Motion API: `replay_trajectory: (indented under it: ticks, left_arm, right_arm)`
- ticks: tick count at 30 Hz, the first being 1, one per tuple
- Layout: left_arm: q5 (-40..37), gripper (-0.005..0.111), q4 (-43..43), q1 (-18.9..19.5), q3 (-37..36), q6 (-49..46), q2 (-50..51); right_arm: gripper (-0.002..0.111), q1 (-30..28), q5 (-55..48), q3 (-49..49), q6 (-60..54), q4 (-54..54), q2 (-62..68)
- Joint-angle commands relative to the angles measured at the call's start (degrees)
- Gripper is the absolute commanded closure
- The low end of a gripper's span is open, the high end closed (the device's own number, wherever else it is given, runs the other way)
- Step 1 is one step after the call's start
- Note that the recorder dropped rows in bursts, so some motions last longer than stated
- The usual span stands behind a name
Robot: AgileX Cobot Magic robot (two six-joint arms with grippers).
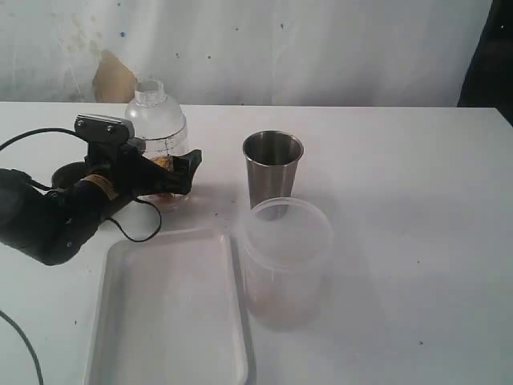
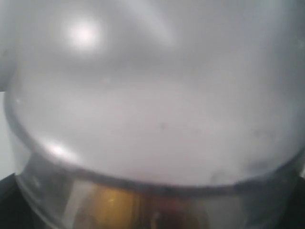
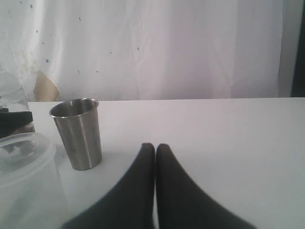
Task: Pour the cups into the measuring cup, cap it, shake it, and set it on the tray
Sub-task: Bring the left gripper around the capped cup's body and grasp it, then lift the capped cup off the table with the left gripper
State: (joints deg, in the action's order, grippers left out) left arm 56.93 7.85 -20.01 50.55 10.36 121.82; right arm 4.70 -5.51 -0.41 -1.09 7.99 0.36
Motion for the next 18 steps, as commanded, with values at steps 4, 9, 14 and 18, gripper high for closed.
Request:
replay_trajectory:
  ticks: [4, 9, 14, 18]
  left_arm:
    - [-2.53, 0.012, -4.22, -0.13, 2.21, -0.07, 0.95]
    - [-4.29, 0.072, -5.00, -0.03, 1.94, 0.08, -0.13]
    - [-10.49, 0.107, -3.31, -0.03, 1.46, -1.36, -4.79]
    - [-13.92, 0.107, -3.78, -0.03, -0.67, -2.92, -12.44]
  right_arm:
    - [0.108, 0.38, 0.42, 0.41, 0.60, -0.06, -0.36]
    - [0.108, 0.38, 0.42, 0.41, 0.60, -0.06, -0.36]
    - [0.108, 0.38, 0.42, 0.41, 0.60, -0.06, -0.36]
    - [0.108, 0.38, 0.42, 0.41, 0.60, -0.06, -0.36]
